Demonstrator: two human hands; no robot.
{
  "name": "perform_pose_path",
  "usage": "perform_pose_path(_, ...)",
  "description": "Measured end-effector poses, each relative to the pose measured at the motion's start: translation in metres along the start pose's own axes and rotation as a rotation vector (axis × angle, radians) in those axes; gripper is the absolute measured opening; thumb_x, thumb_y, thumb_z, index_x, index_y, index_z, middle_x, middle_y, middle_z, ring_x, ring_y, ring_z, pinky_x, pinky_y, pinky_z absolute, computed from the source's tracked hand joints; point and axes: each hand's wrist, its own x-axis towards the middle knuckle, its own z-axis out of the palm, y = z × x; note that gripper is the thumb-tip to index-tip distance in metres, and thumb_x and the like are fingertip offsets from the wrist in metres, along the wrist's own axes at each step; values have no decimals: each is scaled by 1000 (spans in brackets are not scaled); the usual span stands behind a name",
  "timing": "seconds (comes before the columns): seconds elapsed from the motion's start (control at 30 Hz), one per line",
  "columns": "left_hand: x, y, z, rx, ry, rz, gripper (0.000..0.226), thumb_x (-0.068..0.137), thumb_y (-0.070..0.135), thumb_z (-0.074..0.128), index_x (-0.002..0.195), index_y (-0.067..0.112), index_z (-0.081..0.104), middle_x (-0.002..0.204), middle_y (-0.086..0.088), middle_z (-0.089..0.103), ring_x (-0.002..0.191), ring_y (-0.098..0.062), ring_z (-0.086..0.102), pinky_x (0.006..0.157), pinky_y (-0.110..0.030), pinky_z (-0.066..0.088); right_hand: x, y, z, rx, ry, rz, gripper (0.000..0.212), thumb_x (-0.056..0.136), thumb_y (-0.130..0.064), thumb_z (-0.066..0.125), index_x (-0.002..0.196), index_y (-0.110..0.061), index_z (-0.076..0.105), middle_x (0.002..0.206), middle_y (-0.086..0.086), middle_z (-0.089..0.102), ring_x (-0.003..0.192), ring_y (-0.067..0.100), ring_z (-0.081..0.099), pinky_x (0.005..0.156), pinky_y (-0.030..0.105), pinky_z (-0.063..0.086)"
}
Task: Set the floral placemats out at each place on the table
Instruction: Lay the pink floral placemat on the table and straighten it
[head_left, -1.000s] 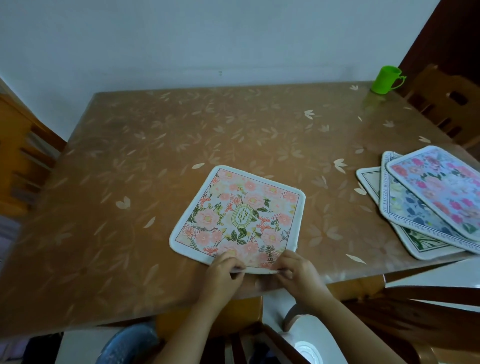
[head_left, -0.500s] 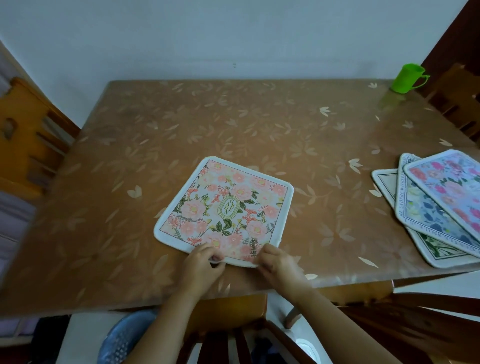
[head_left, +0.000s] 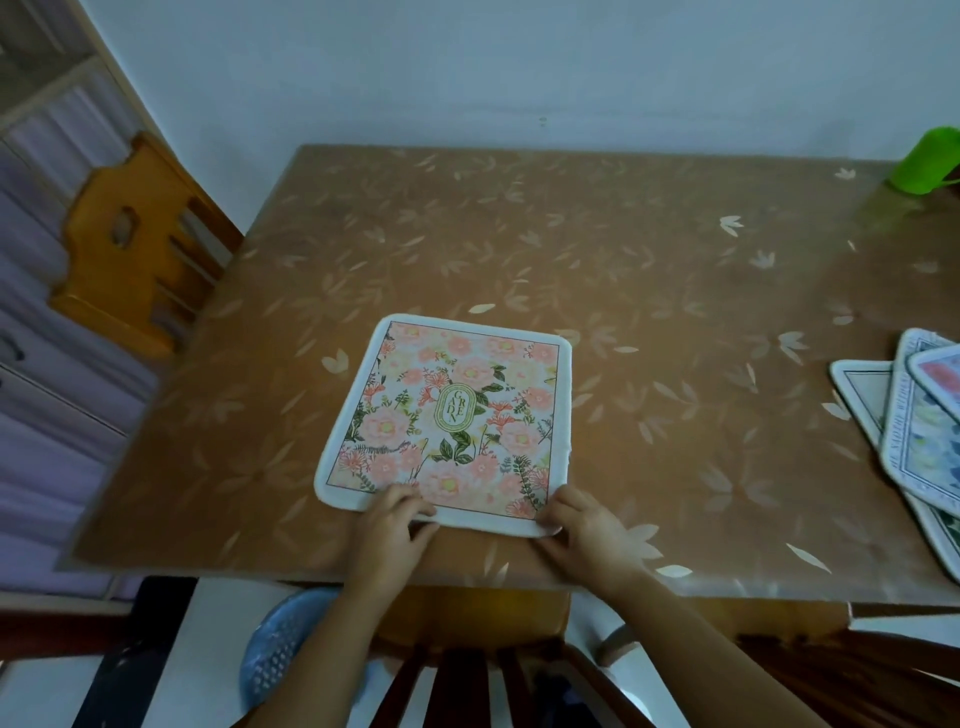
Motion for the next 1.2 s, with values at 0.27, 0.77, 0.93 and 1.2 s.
perform_pose_path(0.27, 4, -3, -3, 5, 2, -12, 14, 63, -1, 78, 68, 5, 67, 77, -11, 57, 78, -28, 55, 70, -33, 42, 2, -10, 9, -27, 24, -75, 20, 64, -8, 77, 74, -5, 60, 77, 14, 62, 71, 32, 59, 55, 36, 53)
perform_pose_path(0.77, 6, 15, 18, -12, -34, 56, 14, 64, 7, 80, 69, 7, 66, 78, -9, 61, 80, -26, 56, 71, -32, 38, -2, 20, -15, -136, 8, 64, 16, 57, 1, 72, 65, -4, 59, 71, 13, 61, 66, 34, 59, 50, 40, 50)
perform_pose_path(0.93, 3, 3, 11, 40, -59, 26, 11, 72, 8, 74, 72, 10, 64, 84, -6, 61, 84, -26, 54, 73, -35, 40, 1, 19, -12, -154, -13, 78, 13, 58, 0, 68, 67, -4, 59, 74, 16, 61, 71, 35, 59, 56, 43, 51)
perform_pose_path(1.2, -1, 7, 9, 53, -51, 37, 13, 71, 6, 74, 71, 11, 62, 80, -6, 61, 80, -27, 54, 68, -40, 43, -10, 15, -9, -116, -63, 150, 12, 71, -7, 60, 81, -2, 59, 91, 15, 60, 89, 32, 52, 75, 39, 43)
